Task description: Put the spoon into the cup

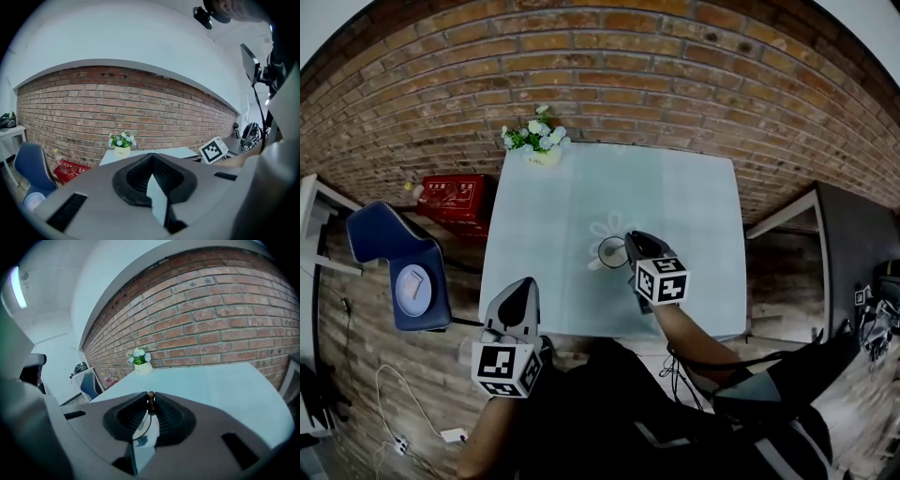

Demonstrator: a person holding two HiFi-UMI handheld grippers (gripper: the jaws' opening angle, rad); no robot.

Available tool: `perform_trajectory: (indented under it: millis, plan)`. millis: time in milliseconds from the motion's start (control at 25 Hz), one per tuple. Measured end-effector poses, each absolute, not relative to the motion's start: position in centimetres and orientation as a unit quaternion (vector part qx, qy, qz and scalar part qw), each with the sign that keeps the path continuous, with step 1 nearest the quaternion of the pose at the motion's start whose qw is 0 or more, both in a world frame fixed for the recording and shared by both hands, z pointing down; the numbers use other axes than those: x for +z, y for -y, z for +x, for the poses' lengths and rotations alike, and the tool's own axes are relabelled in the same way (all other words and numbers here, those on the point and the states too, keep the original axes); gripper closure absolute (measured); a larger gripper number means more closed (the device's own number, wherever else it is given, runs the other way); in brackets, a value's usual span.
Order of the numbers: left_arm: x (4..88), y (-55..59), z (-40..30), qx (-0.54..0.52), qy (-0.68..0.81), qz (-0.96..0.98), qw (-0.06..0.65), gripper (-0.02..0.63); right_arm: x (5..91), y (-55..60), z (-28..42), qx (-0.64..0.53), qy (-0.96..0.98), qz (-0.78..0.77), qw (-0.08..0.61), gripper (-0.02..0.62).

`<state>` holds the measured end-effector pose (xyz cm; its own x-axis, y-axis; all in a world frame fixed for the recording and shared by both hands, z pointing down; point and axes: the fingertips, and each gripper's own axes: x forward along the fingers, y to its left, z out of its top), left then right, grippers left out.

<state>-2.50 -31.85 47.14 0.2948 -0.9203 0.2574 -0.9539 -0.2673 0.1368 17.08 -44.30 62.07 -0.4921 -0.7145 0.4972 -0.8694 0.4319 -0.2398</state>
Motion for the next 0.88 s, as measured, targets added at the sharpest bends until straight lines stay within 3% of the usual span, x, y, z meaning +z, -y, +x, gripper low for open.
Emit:
perform_trajectory:
  millis: [880]
  plan:
    - [47.9,32.2,-3.6,0.07,0.602,0.783,0.138,0.597,64.5,44.7,16.1,0.219,0.841,0.457,0.189,0.53]
